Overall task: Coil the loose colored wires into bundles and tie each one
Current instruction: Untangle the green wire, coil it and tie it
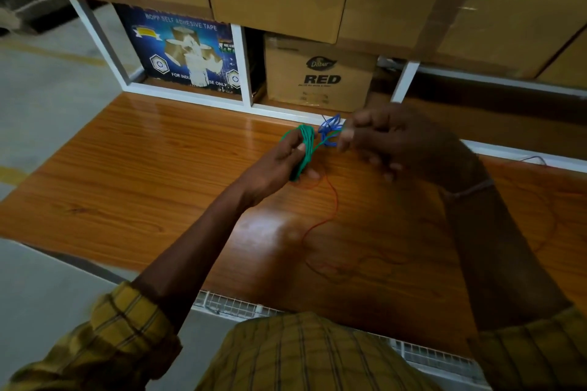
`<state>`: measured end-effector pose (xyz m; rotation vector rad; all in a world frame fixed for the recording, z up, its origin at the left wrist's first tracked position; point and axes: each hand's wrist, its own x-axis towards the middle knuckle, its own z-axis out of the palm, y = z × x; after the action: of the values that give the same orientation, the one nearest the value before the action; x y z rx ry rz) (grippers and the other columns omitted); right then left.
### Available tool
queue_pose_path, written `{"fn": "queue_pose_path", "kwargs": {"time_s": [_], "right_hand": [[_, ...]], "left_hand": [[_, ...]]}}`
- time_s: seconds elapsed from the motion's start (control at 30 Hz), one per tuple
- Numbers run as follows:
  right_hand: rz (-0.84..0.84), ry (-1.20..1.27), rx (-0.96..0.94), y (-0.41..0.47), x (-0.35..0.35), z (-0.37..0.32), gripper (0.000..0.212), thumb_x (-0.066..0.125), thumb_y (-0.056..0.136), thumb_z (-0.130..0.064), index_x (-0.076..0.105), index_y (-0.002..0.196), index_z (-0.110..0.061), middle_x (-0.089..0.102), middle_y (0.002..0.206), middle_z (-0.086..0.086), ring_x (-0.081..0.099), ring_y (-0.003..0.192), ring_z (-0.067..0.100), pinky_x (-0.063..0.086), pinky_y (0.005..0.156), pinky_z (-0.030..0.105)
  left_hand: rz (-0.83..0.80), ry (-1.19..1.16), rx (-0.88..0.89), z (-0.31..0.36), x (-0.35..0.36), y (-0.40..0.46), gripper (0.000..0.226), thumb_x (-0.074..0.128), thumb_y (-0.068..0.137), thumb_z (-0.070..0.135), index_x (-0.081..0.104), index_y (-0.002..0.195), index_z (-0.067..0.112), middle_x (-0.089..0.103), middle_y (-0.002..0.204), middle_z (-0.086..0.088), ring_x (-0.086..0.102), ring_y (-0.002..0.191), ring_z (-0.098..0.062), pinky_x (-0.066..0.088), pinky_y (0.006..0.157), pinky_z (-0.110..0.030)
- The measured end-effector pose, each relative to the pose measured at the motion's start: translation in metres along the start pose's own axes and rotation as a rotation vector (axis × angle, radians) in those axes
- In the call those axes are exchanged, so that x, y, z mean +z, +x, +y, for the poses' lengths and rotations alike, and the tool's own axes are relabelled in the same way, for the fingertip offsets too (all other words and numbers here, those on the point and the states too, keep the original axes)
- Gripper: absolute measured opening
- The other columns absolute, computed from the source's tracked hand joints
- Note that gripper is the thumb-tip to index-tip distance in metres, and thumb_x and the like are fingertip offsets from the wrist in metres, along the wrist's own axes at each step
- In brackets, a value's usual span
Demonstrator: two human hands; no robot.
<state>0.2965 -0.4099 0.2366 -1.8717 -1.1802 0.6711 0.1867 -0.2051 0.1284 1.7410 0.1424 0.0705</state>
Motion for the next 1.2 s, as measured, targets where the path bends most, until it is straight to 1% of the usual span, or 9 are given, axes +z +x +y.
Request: {"fn": "queue_pose_path", "kwargs": {"time_s": [0.07, 0.23, 0.4, 0.6, 0.77, 0.87, 1.03, 1.13, 1.2], "right_hand": [[0.119, 0.036, -0.012, 0.012, -0.011, 0.009, 0.022, 0.057, 0.105, -0.021, 0.072, 0.096, -0.008, 0.049, 0.056, 0.002, 0.039, 0.041, 0.020, 0.034, 0.038, 0.023], [0.309, -0.066, -0.060, 0.050, -0.010, 0.044, 0.023, 0.058, 0.104, -0.017, 0.073, 0.101, 0.000, 0.058, 0.057, -0.025, 0.051, 0.052, -0.005, 0.036, 0.053, 0.007], [0.421, -0.095, -0.055, 0.077, 0.008, 0.085, 0.021, 0.068, 0.098, -0.024, 0.075, 0.092, -0.005, 0.068, 0.067, -0.023, 0.060, 0.065, -0.010, 0.041, 0.063, 0.007], [0.390, 0.007, 0.054, 0.081, 0.051, 0.111, 0.026, 0.063, 0.100, -0.036, 0.076, 0.098, -0.012, 0.074, 0.094, 0.017, 0.069, 0.084, 0.027, 0.054, 0.075, 0.042], [0.360, 0.080, 0.049, 0.073, 0.103, 0.095, 0.023, 0.057, 0.105, -0.024, 0.075, 0.096, -0.012, 0.059, 0.065, -0.008, 0.052, 0.060, 0.003, 0.042, 0.058, 0.020], [0.320, 0.078, 0.044, 0.072, 0.128, 0.080, 0.024, 0.054, 0.106, -0.021, 0.073, 0.096, -0.011, 0.050, 0.054, -0.011, 0.048, 0.053, 0.002, 0.041, 0.054, 0.024], [0.178, -0.181, -0.052, 0.068, 0.145, 0.056, 0.029, 0.052, 0.104, -0.031, 0.059, 0.080, -0.045, 0.049, 0.059, -0.007, 0.053, 0.057, 0.013, 0.047, 0.061, 0.042], [0.143, -0.349, -0.096, 0.063, 0.137, 0.039, 0.033, 0.054, 0.100, -0.032, 0.046, 0.068, -0.037, 0.046, 0.057, -0.007, 0.052, 0.056, 0.017, 0.046, 0.058, 0.047], [0.142, -0.420, -0.104, 0.060, 0.126, 0.027, 0.029, 0.057, 0.099, -0.030, 0.055, 0.071, -0.023, 0.049, 0.058, -0.006, 0.053, 0.058, 0.017, 0.045, 0.058, 0.043]], "left_hand": [[-0.070, 0.059, -0.009, -0.001, 0.000, -0.005, 0.040, 0.032, 0.116, 0.022, 0.036, 0.155, 0.014, 0.057, 0.135, -0.017, 0.076, 0.104, -0.033, 0.051, 0.069, -0.027], [-0.200, 0.057, -0.029, -0.002, -0.006, -0.017, 0.038, 0.033, 0.116, 0.024, 0.041, 0.153, 0.024, 0.057, 0.138, -0.020, 0.075, 0.105, -0.034, 0.050, 0.074, -0.033], [-0.266, -0.055, -0.012, 0.007, -0.017, -0.023, 0.039, 0.032, 0.116, 0.022, 0.040, 0.154, 0.019, 0.048, 0.149, -0.023, 0.074, 0.105, -0.031, 0.048, 0.077, -0.035], [-0.275, -0.433, 0.062, 0.020, -0.033, -0.017, 0.045, 0.034, 0.114, 0.021, 0.038, 0.158, 0.013, 0.048, 0.155, -0.021, 0.069, 0.102, -0.031, 0.049, 0.072, -0.029], [-0.182, -0.753, 0.175, 0.031, -0.049, 0.000, 0.048, 0.029, 0.114, 0.019, 0.031, 0.162, 0.012, 0.044, 0.152, -0.022, 0.069, 0.111, -0.030, 0.053, 0.076, -0.027], [-0.091, -0.813, 0.214, 0.033, -0.055, 0.012, 0.046, 0.027, 0.115, 0.019, 0.032, 0.161, 0.014, 0.042, 0.145, -0.019, 0.071, 0.114, -0.030, 0.054, 0.077, -0.026], [0.164, -0.613, 0.238, 0.024, -0.061, 0.029, 0.044, 0.029, 0.116, 0.019, 0.033, 0.159, 0.015, 0.040, 0.152, -0.010, 0.068, 0.120, -0.031, 0.056, 0.074, -0.026], [0.248, -0.271, 0.226, 0.012, -0.066, 0.030, 0.042, 0.030, 0.116, 0.024, 0.034, 0.158, 0.022, 0.059, 0.141, 0.011, 0.069, 0.123, -0.028, 0.056, 0.081, -0.030], [0.283, -0.057, 0.208, 0.002, -0.070, 0.029, 0.041, 0.032, 0.116, 0.030, 0.035, 0.157, 0.026, 0.060, 0.139, 0.002, 0.070, 0.119, -0.026, 0.055, 0.082, -0.034]]}}
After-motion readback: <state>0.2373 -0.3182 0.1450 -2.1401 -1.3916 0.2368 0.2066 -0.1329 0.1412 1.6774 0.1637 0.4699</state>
